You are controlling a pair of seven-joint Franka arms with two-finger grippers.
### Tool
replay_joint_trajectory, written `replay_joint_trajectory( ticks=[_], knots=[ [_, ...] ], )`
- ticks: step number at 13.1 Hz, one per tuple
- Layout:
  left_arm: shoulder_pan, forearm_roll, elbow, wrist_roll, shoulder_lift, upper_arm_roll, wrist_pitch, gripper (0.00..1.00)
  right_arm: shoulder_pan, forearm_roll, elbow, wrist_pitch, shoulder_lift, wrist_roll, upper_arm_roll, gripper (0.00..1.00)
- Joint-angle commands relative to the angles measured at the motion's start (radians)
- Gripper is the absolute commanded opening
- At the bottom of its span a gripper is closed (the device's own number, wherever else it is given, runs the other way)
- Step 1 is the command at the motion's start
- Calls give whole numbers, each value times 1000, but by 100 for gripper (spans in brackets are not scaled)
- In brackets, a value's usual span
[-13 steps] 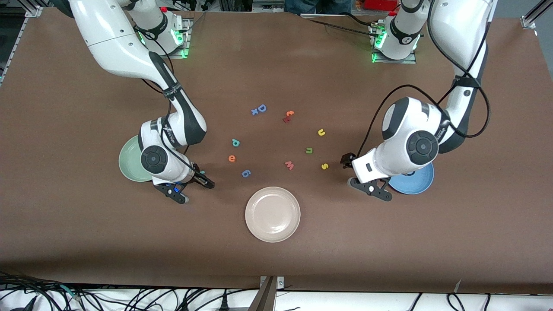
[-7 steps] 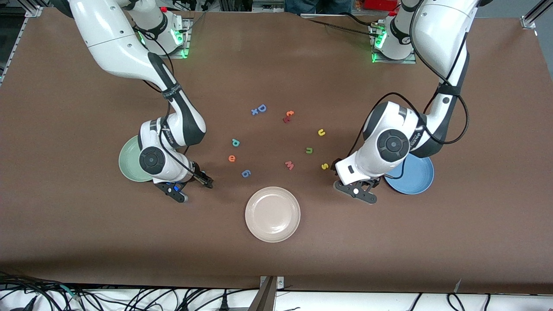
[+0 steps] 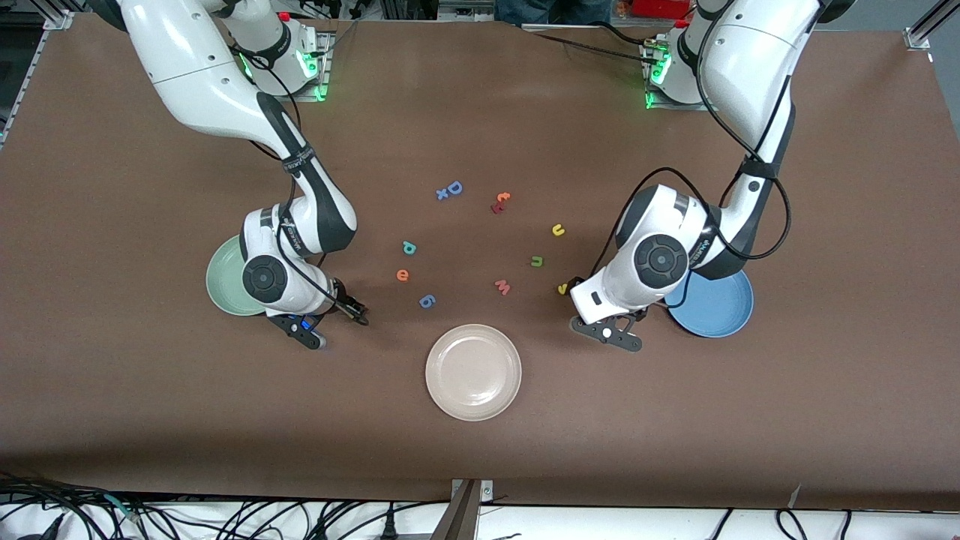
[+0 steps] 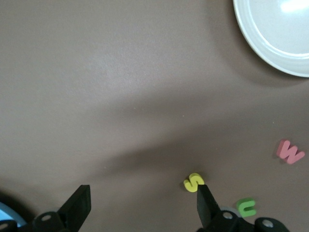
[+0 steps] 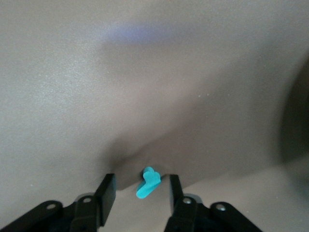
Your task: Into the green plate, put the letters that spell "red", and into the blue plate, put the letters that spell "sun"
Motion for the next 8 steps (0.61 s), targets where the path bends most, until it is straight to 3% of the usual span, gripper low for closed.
replay_joint_trajectory(
  ticks=[1,2,6,8],
  knots=[
    [-26,36,36,-79,36,11,-3,97,-7,18,-19,-5,-16,-14,0,44],
    [-38,38,36,-99,38,11,14,97,-7,18,-19,-5,-16,-14,0,41],
    [-51,38,33,-205,52,10,29,97,-7,18,-19,-6,-16,-13,-2,4],
    [-51,38,32,-262,53,11,29,97,-7,18,-19,-6,-16,-6,0,0]
  ],
)
